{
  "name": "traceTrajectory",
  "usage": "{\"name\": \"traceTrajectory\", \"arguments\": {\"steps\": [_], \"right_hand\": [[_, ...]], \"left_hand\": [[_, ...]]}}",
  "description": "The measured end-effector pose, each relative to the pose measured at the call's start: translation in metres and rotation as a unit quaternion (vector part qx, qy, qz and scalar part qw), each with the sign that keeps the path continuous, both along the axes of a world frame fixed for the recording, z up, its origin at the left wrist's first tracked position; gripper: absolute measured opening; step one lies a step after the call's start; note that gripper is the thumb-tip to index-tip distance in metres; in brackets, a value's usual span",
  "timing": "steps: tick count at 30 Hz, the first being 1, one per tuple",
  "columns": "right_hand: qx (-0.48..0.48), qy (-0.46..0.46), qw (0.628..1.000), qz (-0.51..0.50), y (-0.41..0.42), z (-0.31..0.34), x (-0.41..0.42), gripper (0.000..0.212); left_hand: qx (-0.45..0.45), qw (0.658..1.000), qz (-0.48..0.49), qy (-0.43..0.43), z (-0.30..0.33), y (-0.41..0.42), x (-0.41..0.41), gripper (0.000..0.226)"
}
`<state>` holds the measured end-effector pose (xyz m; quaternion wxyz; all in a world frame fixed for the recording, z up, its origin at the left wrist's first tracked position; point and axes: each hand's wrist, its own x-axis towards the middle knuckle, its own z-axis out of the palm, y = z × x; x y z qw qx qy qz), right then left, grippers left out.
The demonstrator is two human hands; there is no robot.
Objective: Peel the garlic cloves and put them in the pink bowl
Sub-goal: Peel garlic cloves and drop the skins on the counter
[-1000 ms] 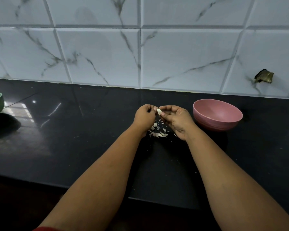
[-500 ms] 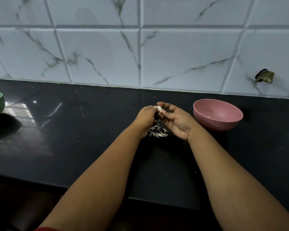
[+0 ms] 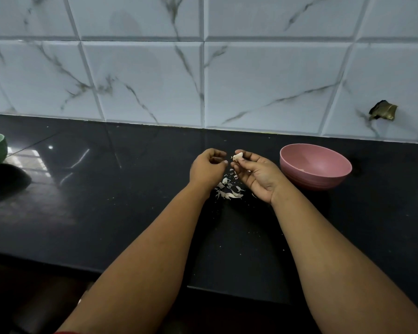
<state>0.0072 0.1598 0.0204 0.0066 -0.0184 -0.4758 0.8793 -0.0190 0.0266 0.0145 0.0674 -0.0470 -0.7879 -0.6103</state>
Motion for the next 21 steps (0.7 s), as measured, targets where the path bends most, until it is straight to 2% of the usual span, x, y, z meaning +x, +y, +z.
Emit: {"name": "traceTrajectory", "arguments": {"steps": [3, 6, 9, 12, 14, 16, 21], "right_hand": [[0.049, -0.004, 0.998, -0.025, 0.002, -0.002, -0.002, 0.015], [0.055, 0.002, 0.998, -0.016, 0.003, -0.003, -0.001, 0.014], [0.057, 0.004, 0.998, -0.011, 0.002, -0.002, 0.000, 0.014], [0.056, 0.009, 0.998, -0.016, 0.001, -0.002, 0.000, 0.013], [0.080, 0.018, 0.996, -0.033, 0.000, -0.002, 0.001, 0.013], [0.103, 0.029, 0.993, -0.052, -0.003, -0.002, 0.004, 0.012], [0.128, 0.060, 0.986, -0.082, -0.018, -0.004, 0.007, 0.021]], "left_hand": [[0.045, 0.998, -0.043, 0.026, 0.002, 0.001, 0.003, 0.003], [0.057, 0.995, -0.061, 0.053, 0.001, 0.003, 0.004, 0.005], [0.100, 0.992, -0.068, 0.032, 0.003, 0.003, 0.007, 0.001], [0.158, 0.984, -0.079, 0.009, 0.007, 0.002, 0.012, 0.008], [0.119, 0.991, -0.060, 0.033, 0.006, 0.001, 0.010, 0.003], [0.057, 0.995, -0.029, 0.070, 0.003, 0.000, 0.006, 0.010], [0.025, 0.995, 0.004, 0.094, 0.004, -0.005, 0.001, 0.008]]}}
